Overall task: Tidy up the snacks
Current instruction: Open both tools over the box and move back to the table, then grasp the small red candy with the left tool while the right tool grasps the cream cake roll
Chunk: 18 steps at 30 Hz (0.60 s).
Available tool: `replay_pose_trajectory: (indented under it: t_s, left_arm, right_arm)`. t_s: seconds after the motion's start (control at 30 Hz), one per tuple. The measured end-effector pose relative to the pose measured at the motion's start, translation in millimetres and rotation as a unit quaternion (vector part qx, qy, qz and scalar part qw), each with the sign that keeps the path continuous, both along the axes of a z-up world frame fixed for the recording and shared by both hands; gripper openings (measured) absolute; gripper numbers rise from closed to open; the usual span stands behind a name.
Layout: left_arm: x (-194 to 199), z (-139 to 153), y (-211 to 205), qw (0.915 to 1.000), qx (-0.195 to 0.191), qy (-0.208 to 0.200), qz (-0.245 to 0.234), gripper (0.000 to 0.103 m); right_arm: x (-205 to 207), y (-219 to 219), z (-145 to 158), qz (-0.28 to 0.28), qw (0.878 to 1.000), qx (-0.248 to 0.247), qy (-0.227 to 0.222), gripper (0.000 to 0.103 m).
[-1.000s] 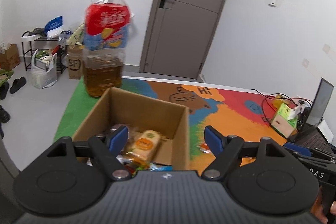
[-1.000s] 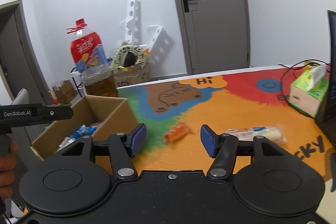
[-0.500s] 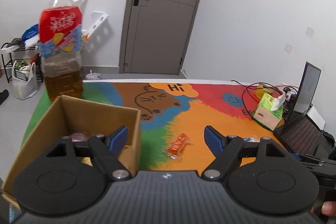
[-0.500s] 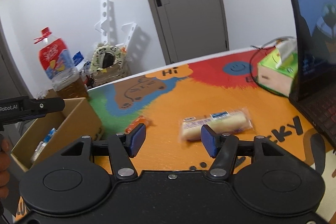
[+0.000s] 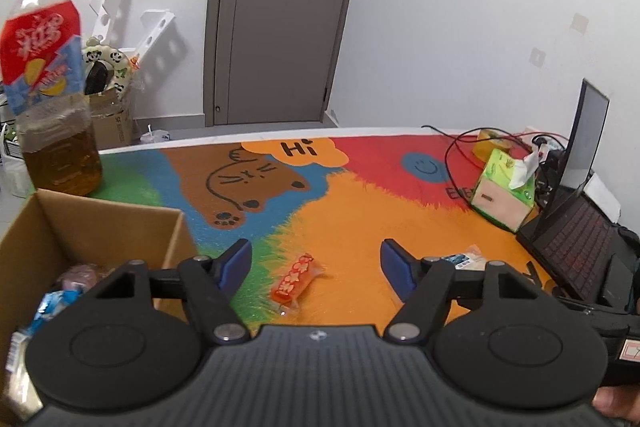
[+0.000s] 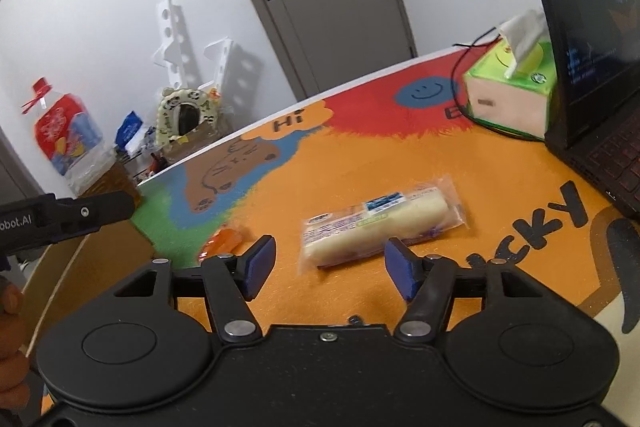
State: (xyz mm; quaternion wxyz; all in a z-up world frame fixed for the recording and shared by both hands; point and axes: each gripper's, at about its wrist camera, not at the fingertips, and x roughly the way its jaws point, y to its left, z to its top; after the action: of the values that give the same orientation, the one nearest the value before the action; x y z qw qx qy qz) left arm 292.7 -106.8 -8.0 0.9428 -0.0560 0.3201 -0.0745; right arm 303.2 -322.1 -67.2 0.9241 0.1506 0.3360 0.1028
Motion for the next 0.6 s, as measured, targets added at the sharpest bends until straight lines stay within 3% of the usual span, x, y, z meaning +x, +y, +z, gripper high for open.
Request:
replay_pose_trajectory:
  t_s: [0.4,0.6]
  left_arm:
    - [31,-35,-12,0.999,0.013,0.042,0.007,0.053]
    - [45,-50,-17,0.9983,0.015,0.056,0.01,0.051]
  right_arm:
    - [33,-3,-26,-0.019,0.999,0.018,0.024,0.061]
    - [43,-1,-31,-0.023,0.999,0.011,0.027,0.061]
